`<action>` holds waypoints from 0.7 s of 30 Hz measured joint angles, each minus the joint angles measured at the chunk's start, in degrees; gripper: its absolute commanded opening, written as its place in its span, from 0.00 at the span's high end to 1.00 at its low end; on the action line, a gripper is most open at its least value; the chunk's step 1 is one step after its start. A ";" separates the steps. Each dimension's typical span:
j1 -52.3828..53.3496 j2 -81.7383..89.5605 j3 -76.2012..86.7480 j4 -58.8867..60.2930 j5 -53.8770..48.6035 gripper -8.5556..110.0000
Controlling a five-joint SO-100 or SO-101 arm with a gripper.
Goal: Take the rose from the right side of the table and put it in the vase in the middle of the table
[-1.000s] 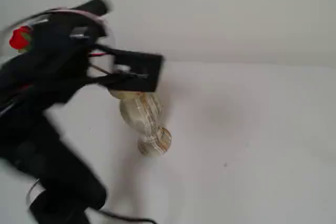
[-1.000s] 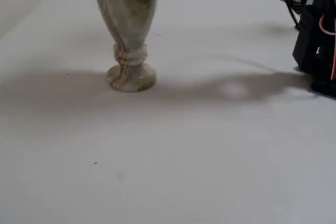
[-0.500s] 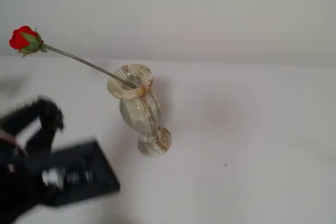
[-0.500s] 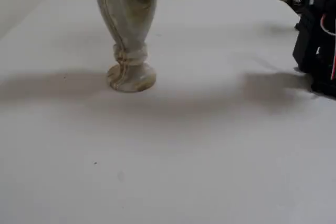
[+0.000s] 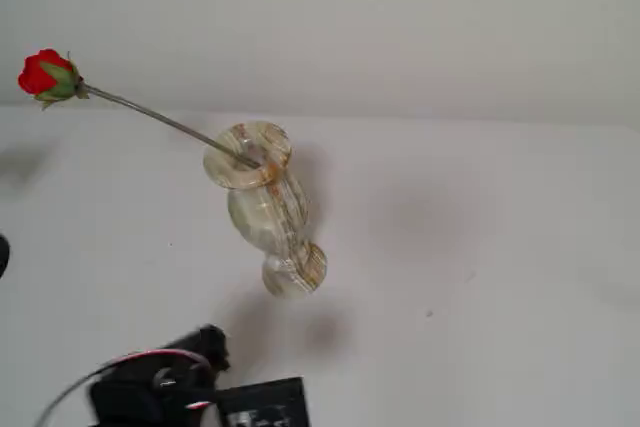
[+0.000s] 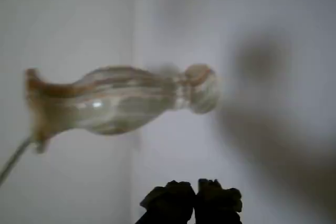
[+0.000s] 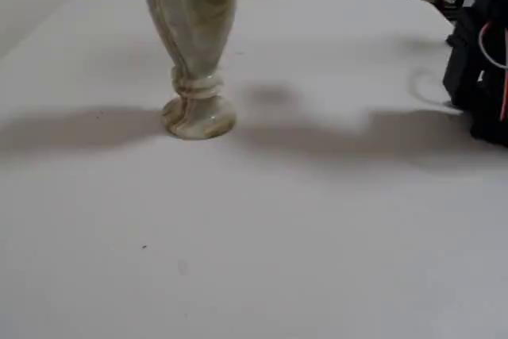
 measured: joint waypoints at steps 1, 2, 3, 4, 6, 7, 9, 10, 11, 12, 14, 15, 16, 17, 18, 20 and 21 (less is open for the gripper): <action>-0.09 0.35 2.29 -0.35 -0.26 0.93; -0.09 0.62 4.31 -0.62 -0.44 0.93; -0.09 0.62 6.33 -0.70 -0.62 0.93; -0.09 0.62 8.17 -0.97 -0.70 0.93; -0.09 0.62 11.25 -1.49 -1.05 0.93; -0.09 0.62 12.66 -1.76 -1.85 0.93; -0.53 0.70 15.82 -2.29 -4.04 0.93; -0.62 0.79 17.49 -2.55 -4.66 0.93; -0.62 0.79 18.90 -2.90 -5.01 0.93; -0.62 0.79 20.21 -3.25 -5.27 0.93; -0.62 0.79 22.15 -4.22 -5.36 0.93; -0.44 0.79 23.64 -4.83 -5.36 0.93; 0.00 0.79 24.87 -5.36 -5.36 0.93; 0.44 0.79 25.93 -6.06 -5.45 0.93; 0.88 0.79 26.89 -6.68 -5.45 0.93; 1.76 0.79 28.74 -7.56 -5.45 0.93; 2.46 0.79 29.36 -8.09 -5.36 0.93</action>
